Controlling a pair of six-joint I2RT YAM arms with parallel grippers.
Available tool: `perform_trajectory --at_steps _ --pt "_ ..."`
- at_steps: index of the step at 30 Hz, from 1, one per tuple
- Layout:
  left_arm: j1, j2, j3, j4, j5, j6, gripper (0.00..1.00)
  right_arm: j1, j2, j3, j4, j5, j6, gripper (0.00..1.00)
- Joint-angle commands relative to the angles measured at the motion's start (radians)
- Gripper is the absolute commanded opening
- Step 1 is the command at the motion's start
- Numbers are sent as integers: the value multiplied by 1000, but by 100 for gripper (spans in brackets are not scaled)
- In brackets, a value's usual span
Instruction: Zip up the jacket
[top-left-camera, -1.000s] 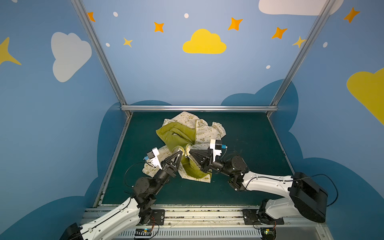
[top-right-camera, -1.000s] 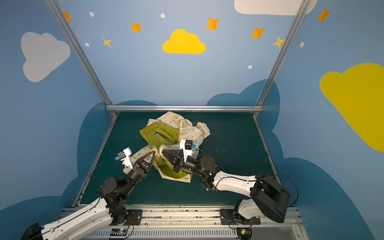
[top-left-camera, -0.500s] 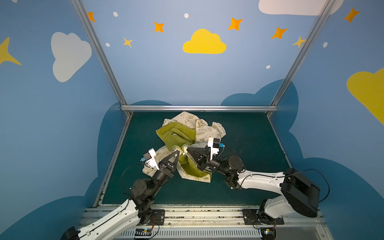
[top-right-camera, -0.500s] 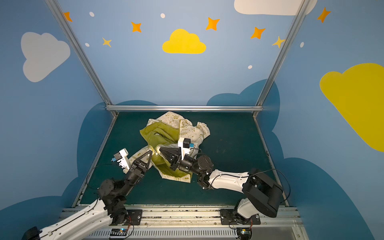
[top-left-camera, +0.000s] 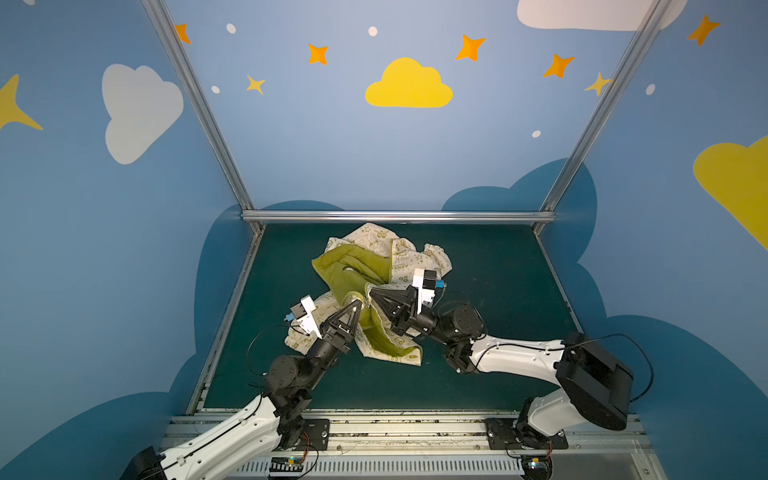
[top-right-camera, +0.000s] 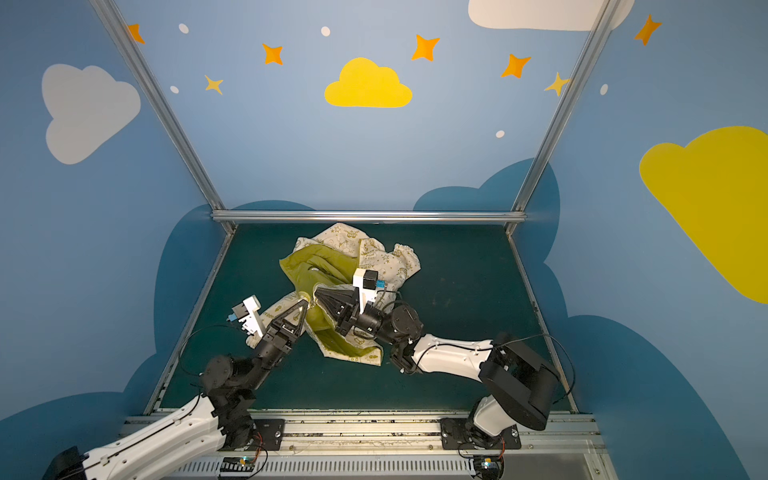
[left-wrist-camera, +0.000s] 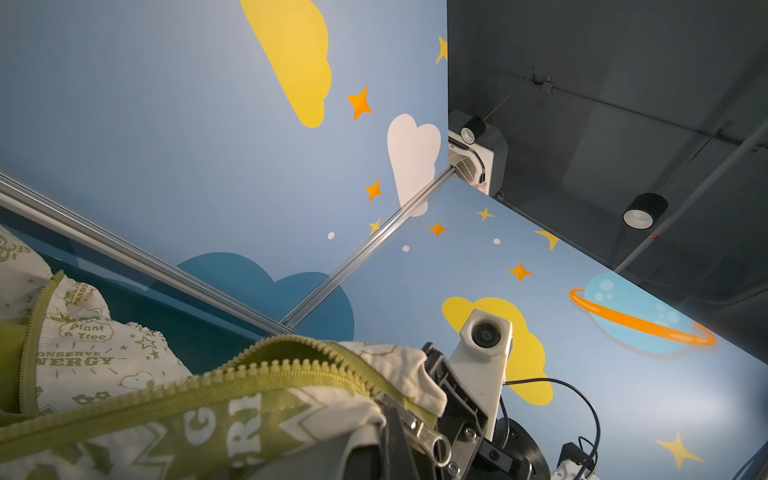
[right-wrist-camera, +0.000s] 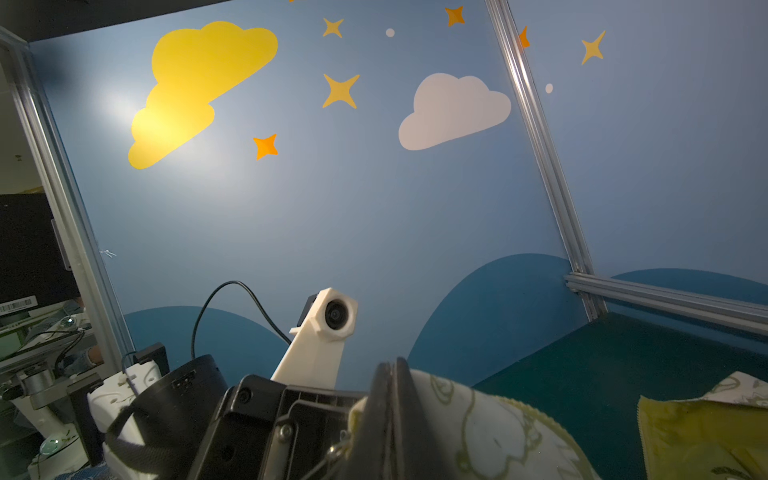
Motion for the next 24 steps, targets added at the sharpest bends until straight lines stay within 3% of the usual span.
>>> perform_trajectory --at_steps 1,10,14,24 --pt "-1 -21 14 13 23 14 3 -1 -42 -16 -70 -15 37 0" --pt "4 -96 -9 -44 -3 25 3 1 -79 -84 -107 -22 129 1" --pt "5 -121 -16 -64 -5 20 3 1 -48 -65 -85 -94 205 9" --pt "6 -116 -14 -71 1 14 3 1 -22 -62 -75 -131 269 33"
